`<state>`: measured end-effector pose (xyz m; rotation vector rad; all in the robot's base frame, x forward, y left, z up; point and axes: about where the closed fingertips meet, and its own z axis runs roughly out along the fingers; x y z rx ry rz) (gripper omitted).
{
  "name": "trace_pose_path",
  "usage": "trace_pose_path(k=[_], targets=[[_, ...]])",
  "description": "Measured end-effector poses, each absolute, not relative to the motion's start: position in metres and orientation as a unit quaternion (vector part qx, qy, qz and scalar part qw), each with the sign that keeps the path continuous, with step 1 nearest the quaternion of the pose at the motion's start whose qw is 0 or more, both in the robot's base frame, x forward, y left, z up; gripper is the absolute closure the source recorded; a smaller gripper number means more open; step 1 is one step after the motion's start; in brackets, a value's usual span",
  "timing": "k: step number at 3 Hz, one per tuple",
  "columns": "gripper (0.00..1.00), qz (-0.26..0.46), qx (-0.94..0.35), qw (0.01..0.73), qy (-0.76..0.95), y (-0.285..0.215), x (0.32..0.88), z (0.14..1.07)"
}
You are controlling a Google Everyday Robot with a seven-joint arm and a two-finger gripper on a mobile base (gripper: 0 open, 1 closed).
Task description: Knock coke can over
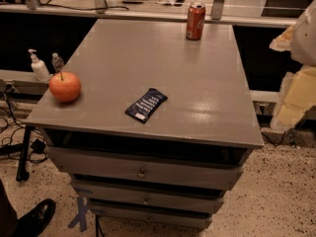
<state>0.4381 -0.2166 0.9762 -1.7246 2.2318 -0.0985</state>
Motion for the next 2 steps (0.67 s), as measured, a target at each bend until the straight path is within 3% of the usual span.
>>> trace_pose_path(k=[2], targets=[[0.00,-0.039,-0.592,0.192,0.781,-0.212,0.477,0.969]])
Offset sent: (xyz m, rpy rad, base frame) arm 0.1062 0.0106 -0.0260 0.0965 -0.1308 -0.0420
